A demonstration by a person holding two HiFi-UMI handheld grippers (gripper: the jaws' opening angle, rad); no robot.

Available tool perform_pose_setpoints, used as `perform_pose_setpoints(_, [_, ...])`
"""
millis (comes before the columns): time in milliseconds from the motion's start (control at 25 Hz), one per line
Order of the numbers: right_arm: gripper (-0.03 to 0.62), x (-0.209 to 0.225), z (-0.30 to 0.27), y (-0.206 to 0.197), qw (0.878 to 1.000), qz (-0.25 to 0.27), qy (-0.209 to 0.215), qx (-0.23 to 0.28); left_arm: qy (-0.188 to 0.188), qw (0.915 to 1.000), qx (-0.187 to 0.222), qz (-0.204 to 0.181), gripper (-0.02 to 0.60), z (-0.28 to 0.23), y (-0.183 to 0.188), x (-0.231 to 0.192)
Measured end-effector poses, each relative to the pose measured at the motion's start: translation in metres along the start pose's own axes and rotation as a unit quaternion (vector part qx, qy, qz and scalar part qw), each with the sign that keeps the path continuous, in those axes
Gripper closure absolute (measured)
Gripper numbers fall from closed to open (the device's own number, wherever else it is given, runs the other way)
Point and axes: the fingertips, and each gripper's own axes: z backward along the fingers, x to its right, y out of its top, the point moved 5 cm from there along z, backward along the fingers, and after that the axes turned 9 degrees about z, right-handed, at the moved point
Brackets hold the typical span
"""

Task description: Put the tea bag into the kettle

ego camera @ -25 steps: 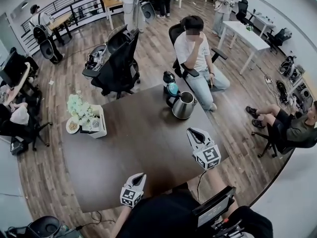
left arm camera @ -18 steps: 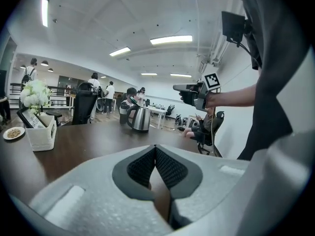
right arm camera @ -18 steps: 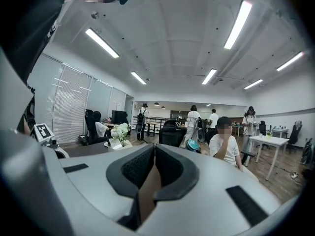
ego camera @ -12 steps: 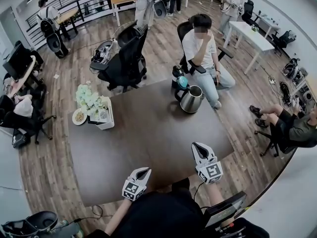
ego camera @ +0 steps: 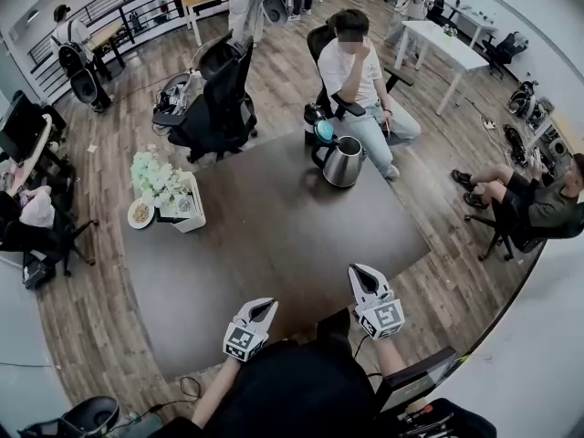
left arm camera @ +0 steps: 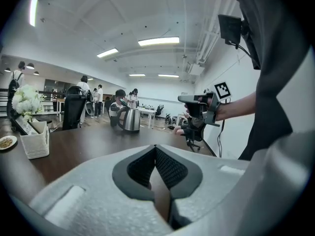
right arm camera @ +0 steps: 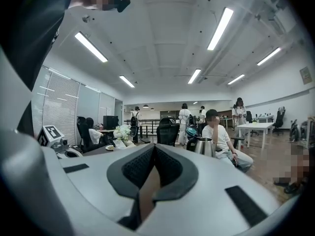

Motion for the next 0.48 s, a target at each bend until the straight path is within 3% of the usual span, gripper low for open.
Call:
perform_pose_setpoints(280, [0.585,-0.019,0.000,-0.022,1.000,-0.010,-0.011,0.007,-0.016,0.9994,0.020,-0.023,0.577,0.005,0.004,-0.006])
perform_pose_setpoints(480, [0.585,-0.059,0.013,-0.028,0.999,-0.031,-0.004,-0.025,-0.030,0.9994,0.010,-0.014,0.577,0.027,-0.001,-0.001])
